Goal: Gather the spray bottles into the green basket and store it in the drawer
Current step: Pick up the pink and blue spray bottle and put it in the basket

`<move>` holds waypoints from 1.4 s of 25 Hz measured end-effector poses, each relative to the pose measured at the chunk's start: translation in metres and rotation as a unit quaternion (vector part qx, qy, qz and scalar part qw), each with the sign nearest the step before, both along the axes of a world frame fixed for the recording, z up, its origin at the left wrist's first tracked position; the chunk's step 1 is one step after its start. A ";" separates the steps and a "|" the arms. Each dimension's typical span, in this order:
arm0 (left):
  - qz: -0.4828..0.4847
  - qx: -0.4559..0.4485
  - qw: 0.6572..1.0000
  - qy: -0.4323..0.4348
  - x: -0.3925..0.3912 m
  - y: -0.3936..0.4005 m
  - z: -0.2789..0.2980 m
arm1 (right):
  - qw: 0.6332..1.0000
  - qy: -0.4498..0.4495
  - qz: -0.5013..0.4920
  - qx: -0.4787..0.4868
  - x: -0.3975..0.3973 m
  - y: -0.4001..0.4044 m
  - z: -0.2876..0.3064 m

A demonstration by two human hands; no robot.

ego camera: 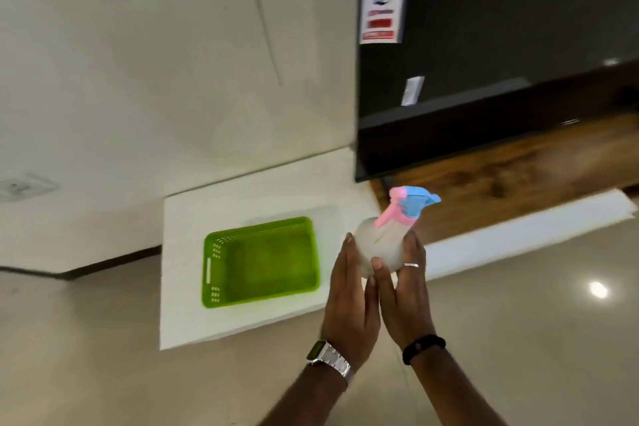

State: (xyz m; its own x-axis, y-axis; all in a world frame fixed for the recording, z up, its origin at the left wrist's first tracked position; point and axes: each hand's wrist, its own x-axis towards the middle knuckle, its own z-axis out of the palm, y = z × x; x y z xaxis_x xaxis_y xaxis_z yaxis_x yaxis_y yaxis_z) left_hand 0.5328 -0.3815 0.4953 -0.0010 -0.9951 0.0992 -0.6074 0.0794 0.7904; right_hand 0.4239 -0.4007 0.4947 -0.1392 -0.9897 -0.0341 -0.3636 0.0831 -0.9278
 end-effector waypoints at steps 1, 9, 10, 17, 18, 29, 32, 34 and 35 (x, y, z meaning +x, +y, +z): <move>0.021 0.005 1.000 0.001 0.032 -0.006 -0.003 | 1.000 -0.003 0.030 0.003 0.030 -0.012 -0.001; 0.103 0.089 0.989 -0.061 0.226 -0.011 -0.058 | 0.977 0.019 0.204 0.051 0.203 -0.059 -0.057; 0.101 0.094 0.987 -0.082 0.240 -0.009 -0.066 | 0.975 0.026 0.213 0.058 0.215 -0.061 -0.066; 0.187 0.182 0.965 -0.030 0.276 -0.001 -0.117 | 0.961 0.108 0.246 0.066 0.256 -0.065 -0.117; 0.196 0.194 0.961 -0.011 0.277 0.002 -0.123 | 0.959 0.113 0.248 0.072 0.259 -0.066 -0.122; 0.292 0.204 0.932 0.068 0.264 0.018 -0.132 | 0.942 0.150 0.286 0.089 0.278 -0.067 -0.136; 0.300 0.204 0.929 0.065 0.264 0.019 -0.131 | 0.941 0.149 0.293 0.081 0.279 -0.066 -0.136; 0.303 0.205 0.929 0.059 0.263 0.021 -0.132 | 0.939 0.153 0.298 0.082 0.280 -0.065 -0.135; 0.304 0.206 0.929 0.055 0.262 0.022 -0.131 | 0.938 0.155 0.299 0.086 0.279 -0.065 -0.134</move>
State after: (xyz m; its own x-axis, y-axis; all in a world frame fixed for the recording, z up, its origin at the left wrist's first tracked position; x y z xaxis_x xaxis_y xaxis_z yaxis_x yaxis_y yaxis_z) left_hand 0.7949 -0.3600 0.3640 0.5602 -0.7626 -0.3235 -0.3549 -0.5738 0.7381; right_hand 0.7032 -0.4656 0.3603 0.4100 -0.8773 -0.2493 -0.6430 -0.0843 -0.7612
